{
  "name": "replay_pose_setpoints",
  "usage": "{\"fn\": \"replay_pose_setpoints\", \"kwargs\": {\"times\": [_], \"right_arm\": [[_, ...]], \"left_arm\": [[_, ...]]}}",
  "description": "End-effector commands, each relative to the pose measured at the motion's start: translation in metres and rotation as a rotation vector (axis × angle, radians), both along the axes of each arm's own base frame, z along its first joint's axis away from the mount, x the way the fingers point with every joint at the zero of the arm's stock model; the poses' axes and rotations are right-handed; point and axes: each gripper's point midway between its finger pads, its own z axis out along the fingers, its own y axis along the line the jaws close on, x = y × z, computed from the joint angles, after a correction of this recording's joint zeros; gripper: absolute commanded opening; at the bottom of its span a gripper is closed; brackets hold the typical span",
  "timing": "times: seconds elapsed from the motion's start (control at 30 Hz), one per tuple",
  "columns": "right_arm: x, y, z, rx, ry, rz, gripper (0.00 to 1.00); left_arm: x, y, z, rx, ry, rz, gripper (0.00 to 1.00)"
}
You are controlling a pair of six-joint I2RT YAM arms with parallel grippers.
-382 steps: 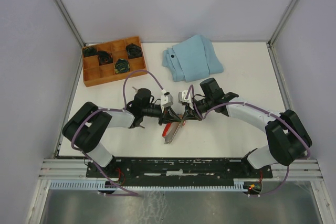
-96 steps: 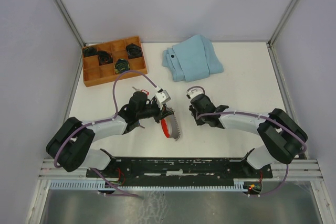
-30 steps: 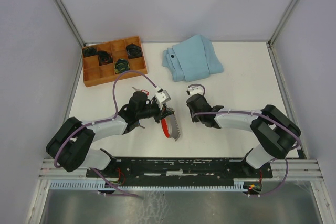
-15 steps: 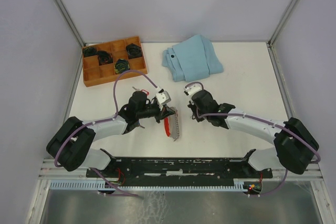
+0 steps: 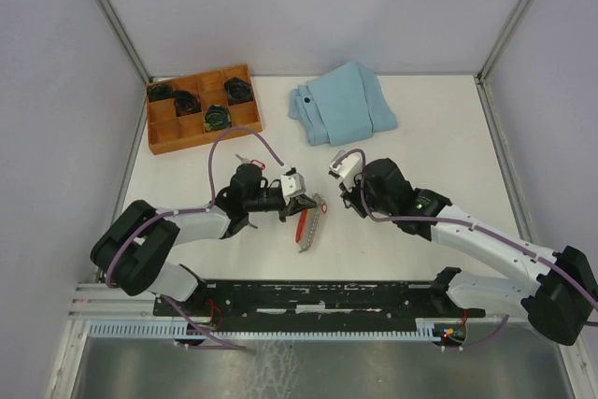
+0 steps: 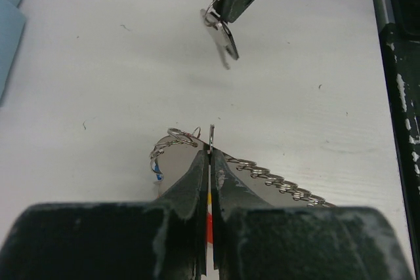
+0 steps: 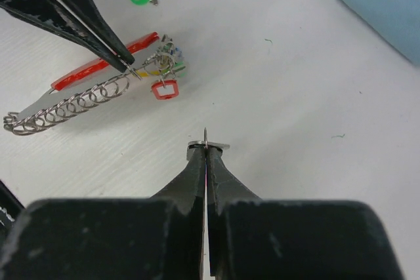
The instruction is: Put the keys on the keyring
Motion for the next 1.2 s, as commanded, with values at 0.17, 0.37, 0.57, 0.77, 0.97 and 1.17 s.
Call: {"fn": "replay_pose_setpoints", "kwargs": {"times": [0.17, 0.37, 0.57, 0.77, 0.97, 1.17], "right_arm": [[-0.022, 0.035, 0.002, 0.073, -0.086, 0.343, 0.01], [-0.027, 0.046, 0.003, 0.108, -0.101, 0.410, 0.01], [-0.027, 0.051, 0.002, 0.113, -0.096, 0.430, 0.01], [-0.030, 0.060, 0.002, 0.110, -0.072, 0.487, 0.01], [-0.029, 0.060, -0.002, 0.083, -0.061, 0.503, 0.01], [-0.027, 0.065, -0.005, 0.074, -0.056, 0.520, 0.01]], "left_arm": [[-0.011, -0.005, 0.009, -0.049, -0.149, -0.166, 0.03], [-0.012, -0.004, 0.004, -0.029, -0.160, -0.184, 0.03], [-0.013, -0.003, 0.006, -0.022, -0.150, -0.180, 0.03], [-0.009, 0.000, 0.005, 0.005, -0.115, -0.148, 0.03], [-0.012, 0.001, 0.009, 0.004, -0.126, -0.156, 0.03], [-0.014, -0.001, 0.011, -0.010, -0.127, -0.170, 0.03]]}}
